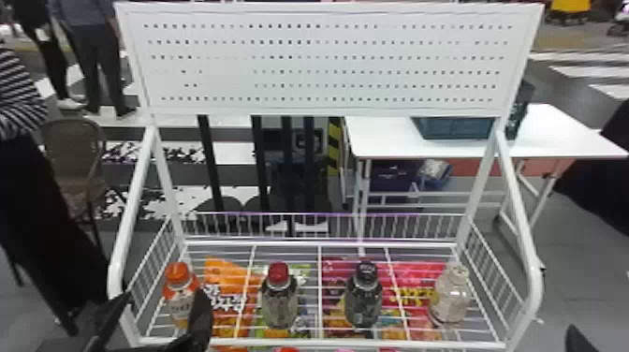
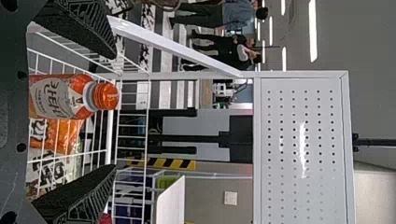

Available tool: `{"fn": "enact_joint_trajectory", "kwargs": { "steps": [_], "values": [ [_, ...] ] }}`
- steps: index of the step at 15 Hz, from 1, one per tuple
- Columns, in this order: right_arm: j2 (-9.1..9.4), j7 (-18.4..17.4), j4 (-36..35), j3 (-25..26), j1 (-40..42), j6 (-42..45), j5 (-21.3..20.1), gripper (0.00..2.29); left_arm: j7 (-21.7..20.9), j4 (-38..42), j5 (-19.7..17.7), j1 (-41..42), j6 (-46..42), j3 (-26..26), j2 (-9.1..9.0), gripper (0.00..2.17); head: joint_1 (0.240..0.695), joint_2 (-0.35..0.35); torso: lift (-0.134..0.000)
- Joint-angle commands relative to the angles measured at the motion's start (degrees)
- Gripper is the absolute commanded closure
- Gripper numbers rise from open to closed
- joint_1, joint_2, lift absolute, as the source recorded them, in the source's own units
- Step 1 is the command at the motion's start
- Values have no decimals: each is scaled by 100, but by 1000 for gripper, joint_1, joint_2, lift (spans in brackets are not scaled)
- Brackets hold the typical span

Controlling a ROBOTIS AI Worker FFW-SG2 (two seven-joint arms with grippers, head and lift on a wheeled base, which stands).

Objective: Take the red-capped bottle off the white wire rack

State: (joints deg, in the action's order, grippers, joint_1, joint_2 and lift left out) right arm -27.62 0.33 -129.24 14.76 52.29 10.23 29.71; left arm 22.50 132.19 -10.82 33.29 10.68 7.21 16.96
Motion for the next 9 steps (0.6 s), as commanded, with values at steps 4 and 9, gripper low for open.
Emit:
{"fn": "enact_joint_trajectory", "kwargs": {
  "steps": [4, 9],
  "values": [
    [20, 2, 5, 10, 9, 0, 0, 147, 0, -9, 19, -7, 0, 0, 0, 46, 499, 0, 0],
    [29, 2, 5, 10, 0, 0, 0, 147, 0, 0, 36, -7, 0, 0, 0, 46, 499, 0, 0]
  ]
}}
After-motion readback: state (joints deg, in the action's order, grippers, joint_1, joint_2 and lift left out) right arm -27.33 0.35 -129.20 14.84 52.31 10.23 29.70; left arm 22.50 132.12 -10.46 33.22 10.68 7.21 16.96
